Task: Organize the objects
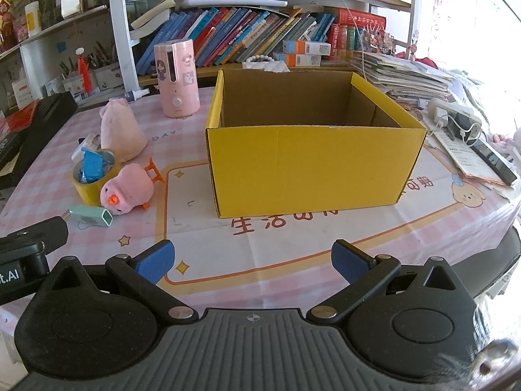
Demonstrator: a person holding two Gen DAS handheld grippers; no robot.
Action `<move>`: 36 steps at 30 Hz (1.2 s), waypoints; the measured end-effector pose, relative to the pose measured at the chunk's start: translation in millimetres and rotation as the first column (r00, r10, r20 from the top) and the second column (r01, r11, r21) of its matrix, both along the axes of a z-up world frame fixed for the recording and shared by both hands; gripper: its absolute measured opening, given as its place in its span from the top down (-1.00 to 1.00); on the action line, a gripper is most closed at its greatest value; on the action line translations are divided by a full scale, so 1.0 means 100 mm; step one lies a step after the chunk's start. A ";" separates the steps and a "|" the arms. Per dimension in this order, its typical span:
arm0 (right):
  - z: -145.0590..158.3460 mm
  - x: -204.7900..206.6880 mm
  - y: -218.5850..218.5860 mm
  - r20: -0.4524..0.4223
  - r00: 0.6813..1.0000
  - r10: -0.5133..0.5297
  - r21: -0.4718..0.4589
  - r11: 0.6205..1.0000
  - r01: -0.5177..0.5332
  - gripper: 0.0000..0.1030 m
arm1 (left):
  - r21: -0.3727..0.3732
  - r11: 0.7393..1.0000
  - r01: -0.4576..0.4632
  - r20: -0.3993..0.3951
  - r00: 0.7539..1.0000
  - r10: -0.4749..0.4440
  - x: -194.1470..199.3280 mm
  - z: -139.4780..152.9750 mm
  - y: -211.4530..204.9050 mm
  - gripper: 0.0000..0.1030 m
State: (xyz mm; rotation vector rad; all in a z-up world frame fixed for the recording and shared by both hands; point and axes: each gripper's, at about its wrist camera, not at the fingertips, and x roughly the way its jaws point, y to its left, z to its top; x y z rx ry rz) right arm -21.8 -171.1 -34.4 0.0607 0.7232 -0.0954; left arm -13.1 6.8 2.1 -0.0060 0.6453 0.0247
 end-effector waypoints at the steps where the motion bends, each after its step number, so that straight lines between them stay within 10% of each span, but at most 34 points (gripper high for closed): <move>1: 0.00 0.00 0.01 0.000 1.000 0.001 0.000 1.000 -0.001 -1.00 | 0.000 1.000 0.000 0.000 1.000 0.000 0.00 0.00 0.00 -1.00; 36: -0.01 -0.02 0.03 -0.005 1.000 -0.003 0.005 1.000 0.003 -1.00 | 0.003 1.000 -0.010 -0.015 1.000 0.011 -0.01 -0.02 0.05 -1.00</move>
